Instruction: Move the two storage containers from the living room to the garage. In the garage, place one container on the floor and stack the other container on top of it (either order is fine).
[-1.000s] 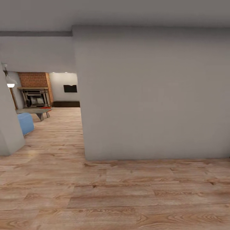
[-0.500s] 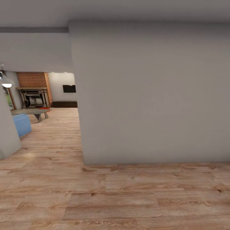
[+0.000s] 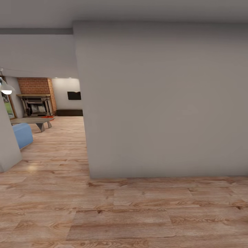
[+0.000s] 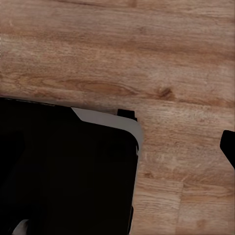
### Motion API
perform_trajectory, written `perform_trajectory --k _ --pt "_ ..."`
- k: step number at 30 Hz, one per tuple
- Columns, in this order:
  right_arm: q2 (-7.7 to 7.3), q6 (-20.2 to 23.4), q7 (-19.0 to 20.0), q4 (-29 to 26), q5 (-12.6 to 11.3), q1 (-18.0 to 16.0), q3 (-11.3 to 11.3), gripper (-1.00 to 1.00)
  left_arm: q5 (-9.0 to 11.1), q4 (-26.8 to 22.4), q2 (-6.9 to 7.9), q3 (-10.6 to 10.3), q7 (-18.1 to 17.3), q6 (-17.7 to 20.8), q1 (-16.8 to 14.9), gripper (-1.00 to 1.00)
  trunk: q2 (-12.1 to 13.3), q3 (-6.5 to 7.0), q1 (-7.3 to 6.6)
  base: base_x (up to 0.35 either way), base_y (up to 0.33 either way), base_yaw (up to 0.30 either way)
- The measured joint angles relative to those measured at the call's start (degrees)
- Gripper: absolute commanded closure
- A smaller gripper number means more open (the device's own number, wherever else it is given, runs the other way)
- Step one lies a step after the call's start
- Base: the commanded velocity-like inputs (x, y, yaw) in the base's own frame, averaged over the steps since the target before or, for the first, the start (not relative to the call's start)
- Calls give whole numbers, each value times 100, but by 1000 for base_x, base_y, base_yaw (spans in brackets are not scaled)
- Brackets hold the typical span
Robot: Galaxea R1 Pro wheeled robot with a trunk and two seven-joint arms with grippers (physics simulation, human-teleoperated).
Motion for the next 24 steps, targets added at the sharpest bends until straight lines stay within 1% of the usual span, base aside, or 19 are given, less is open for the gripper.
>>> perform_trajectory --k 6,24 --pt "6 -3 -10 0 20 0 13 -100 0 -1 1 0 4 -4 -2 -100 0 0 0 0 0 186" --pt "0 -20 -23 0 4 0 47 -100 7 -1 -3 0 6 -5 1 -100 0 0 0 0 0 274"
